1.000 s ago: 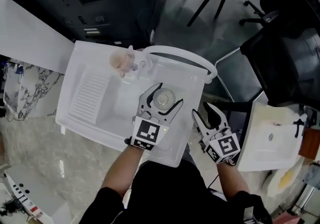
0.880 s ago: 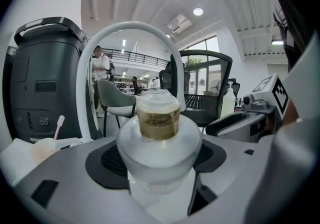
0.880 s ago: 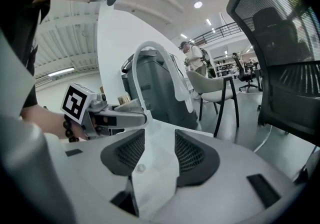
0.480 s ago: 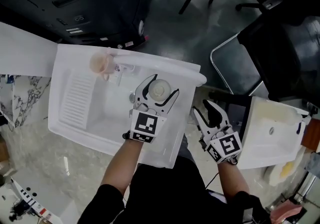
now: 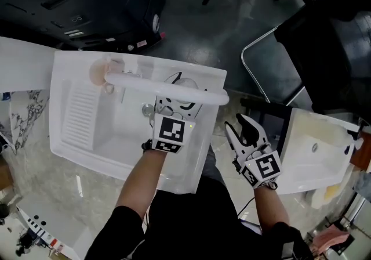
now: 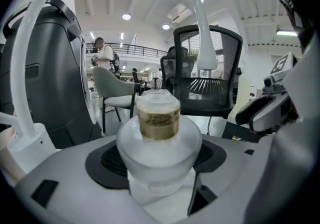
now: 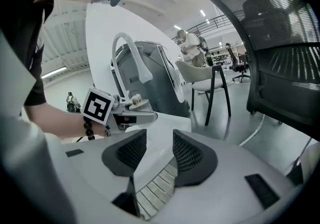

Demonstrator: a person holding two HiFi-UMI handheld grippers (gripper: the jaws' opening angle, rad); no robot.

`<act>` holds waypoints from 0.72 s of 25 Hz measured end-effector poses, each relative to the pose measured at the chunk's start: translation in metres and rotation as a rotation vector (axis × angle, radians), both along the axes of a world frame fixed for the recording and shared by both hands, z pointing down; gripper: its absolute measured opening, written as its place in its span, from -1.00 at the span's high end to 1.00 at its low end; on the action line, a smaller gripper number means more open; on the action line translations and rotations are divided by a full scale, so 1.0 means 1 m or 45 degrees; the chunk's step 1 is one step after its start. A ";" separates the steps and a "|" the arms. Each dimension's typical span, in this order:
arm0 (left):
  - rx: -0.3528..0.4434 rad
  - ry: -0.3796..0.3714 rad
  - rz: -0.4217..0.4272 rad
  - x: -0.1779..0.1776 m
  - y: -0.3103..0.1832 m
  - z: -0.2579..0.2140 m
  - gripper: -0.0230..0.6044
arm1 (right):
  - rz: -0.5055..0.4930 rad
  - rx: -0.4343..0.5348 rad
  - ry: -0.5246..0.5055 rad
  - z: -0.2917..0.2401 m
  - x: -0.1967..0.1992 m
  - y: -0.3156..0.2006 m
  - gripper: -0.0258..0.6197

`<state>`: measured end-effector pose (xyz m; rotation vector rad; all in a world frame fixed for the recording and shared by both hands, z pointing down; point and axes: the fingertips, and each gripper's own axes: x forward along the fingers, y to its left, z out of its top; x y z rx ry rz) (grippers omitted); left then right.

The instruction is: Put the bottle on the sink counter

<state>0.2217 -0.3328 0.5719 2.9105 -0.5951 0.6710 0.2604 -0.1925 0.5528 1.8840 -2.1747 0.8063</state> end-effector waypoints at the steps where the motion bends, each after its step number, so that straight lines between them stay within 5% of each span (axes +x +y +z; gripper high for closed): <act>1: 0.000 -0.005 -0.002 0.002 -0.001 0.002 -0.18 | -0.003 -0.007 -0.002 0.002 0.002 0.001 0.37; 18: -0.024 -0.096 -0.026 0.005 -0.002 0.042 -0.18 | -0.007 -0.038 -0.014 0.013 0.008 -0.002 0.38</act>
